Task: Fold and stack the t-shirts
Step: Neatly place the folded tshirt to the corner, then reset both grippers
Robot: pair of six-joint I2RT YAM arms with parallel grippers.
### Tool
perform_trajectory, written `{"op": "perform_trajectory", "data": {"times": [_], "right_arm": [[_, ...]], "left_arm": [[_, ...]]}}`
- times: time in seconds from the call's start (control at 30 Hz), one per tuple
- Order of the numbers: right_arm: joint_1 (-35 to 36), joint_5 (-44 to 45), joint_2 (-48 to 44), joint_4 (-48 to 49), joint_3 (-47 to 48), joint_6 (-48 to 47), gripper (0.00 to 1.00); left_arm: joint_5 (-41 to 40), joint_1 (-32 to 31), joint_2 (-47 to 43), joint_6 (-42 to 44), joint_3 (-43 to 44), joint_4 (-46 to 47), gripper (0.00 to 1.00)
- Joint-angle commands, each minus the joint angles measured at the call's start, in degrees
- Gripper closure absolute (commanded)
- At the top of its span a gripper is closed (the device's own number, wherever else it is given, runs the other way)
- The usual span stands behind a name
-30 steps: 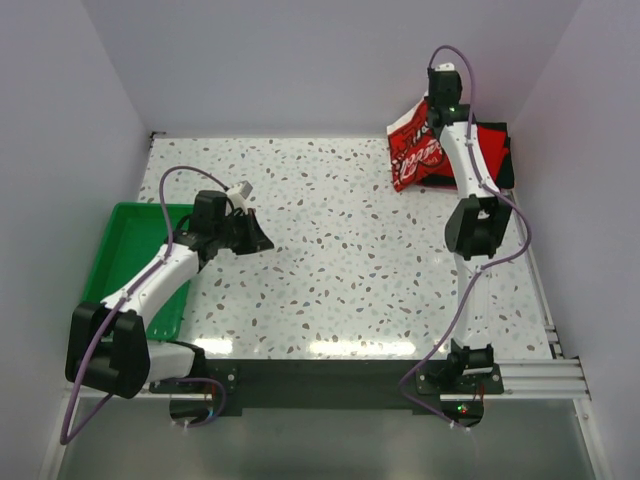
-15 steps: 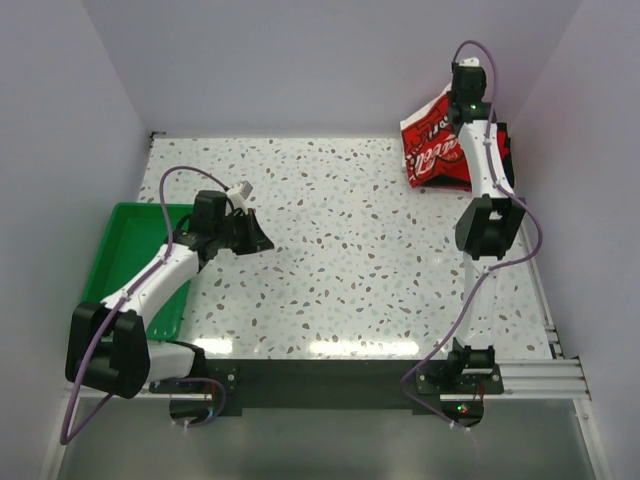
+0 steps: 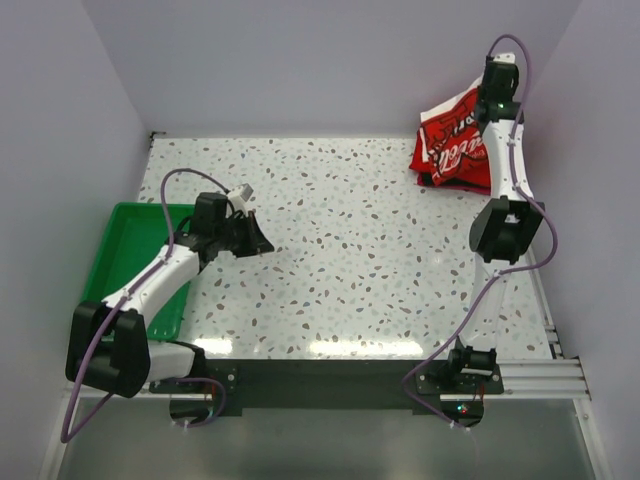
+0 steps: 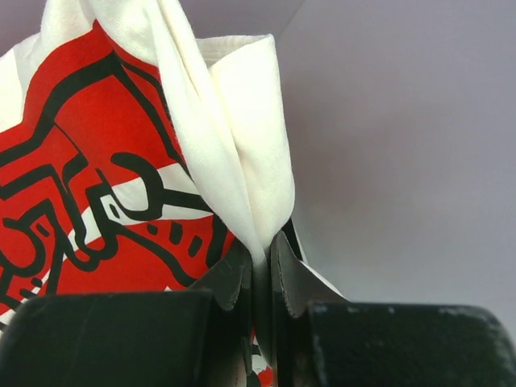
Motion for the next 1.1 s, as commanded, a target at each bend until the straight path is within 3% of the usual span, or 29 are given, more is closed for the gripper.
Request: {"op": "perform_trajectory", "data": {"times": [0.0,0.1,0.13,0.17,0.23,0.27,0.3,0.5,0.63,0.93,1.07], "right_arm": [[-0.54,0.53,-2.8,4.74,-0.12,1.27,1.0],[-0.72,1.14,-1.31,4.39,-0.03,2.15,0.99],[-0.72,1.4,-0.87,4.04,0.23,2.33,0.91],[-0.72,1.76,-0.34,3.78,0.58,2.94,0.65],[-0.72,2.64,-0.42,3.08,0.76,3.82,0.36],[-0.63,2.64,-0.6,2.72,1.02,4.78,0.09],[-0.72,2.55,-1.47,2.46,0.94,5.4,0.01],[-0.2,-2.36,-6.22,-0.09,-1.25,10.06,0.01],[2.87,-3.69,-12.88,0.17,-8.28,14.8,0.01],[14.02,-11.23,-33.8,9.11,-41.22,24.2,0.01],[19.75,-15.81,-44.53,14.76,-61.79,28.86,0.01]], "left_arm": [[1.4,0.53,0.18,1.25,-0.48,1.73,0.92],[1.31,0.53,0.09,1.25,-0.48,1.73,0.92],[1.31,0.53,0.09,1.16,-0.48,1.82,0.92],[1.31,0.53,0.18,1.25,-0.48,1.73,0.92],[1.4,0.53,0.27,1.16,-0.48,1.73,0.92],[1.4,0.53,0.18,1.16,-0.48,1.73,0.92],[1.49,0.53,0.27,1.16,-0.48,1.82,0.92],[1.75,0.71,0.18,0.99,-0.22,1.91,0.92],[1.4,1.15,-0.35,0.9,-0.13,1.82,0.92],[-1.32,1.23,-2.89,0.99,0.05,1.03,0.91],[-2.55,1.32,-5.0,0.81,-0.74,0.77,0.9]]}}
